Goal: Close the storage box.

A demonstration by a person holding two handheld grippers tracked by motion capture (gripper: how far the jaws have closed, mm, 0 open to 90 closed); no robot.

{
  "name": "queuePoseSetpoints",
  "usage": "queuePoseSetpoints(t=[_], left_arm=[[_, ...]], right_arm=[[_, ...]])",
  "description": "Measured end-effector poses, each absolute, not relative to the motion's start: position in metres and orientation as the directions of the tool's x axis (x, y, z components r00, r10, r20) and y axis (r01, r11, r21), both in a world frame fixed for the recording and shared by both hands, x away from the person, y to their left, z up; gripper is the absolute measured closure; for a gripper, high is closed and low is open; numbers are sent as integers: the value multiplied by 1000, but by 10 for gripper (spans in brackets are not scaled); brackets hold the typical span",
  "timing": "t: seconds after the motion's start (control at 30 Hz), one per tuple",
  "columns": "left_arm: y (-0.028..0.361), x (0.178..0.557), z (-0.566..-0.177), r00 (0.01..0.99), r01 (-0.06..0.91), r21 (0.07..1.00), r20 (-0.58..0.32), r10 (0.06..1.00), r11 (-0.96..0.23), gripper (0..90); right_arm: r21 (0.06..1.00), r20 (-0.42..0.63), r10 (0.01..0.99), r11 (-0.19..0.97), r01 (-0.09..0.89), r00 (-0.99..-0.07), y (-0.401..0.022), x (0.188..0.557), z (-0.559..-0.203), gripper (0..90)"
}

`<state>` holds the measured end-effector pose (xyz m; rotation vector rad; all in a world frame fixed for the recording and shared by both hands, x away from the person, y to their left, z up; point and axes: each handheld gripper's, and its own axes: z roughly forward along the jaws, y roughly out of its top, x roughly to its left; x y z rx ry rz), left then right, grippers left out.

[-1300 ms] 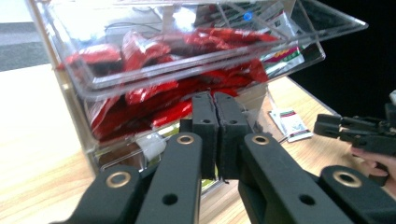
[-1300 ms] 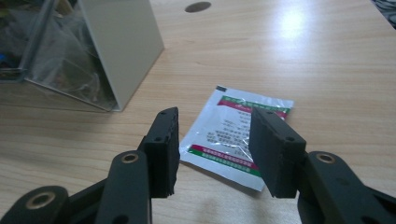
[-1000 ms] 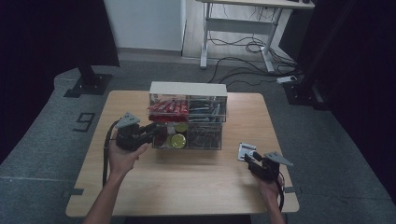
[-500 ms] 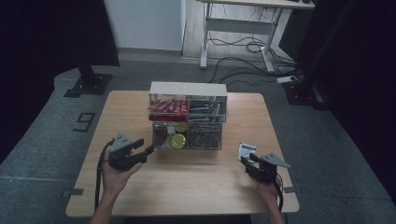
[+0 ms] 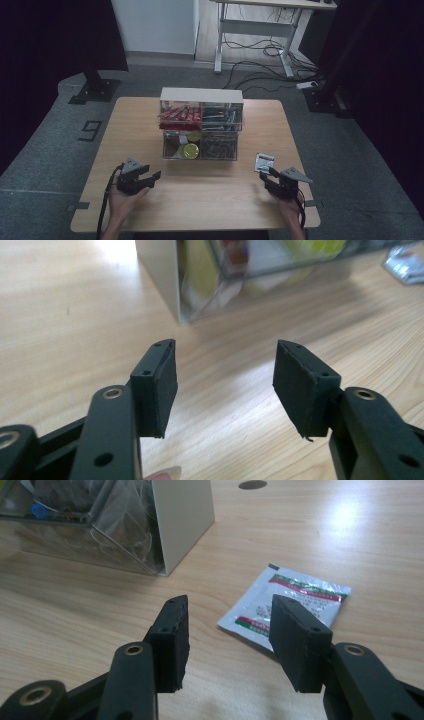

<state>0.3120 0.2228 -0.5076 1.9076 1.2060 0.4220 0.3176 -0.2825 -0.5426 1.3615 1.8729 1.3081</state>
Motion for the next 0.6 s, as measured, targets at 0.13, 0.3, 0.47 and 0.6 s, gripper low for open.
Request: queuePoseSetpoints(t=[0.13,0.3,0.47,0.6], left_arm=[[226,315,-519,473,609,763,-130,871,-218,423],[227,318,-526,470,620,753,-129,873,-223,416],[227,318,-527,469,620,753,-131,873,-220,415],[225,316,-529,469,629,742,-124,874,-232,411]], right_arm=[[886,144,908,58,460,-393,-284,315,-545,495],[884,133,910,71,461,-394,-284,316,-547,493],[884,126,912,76,461,-391,-282,316,-547,478],[886,118,910,84,455,-397,-279,314,-545,463]])
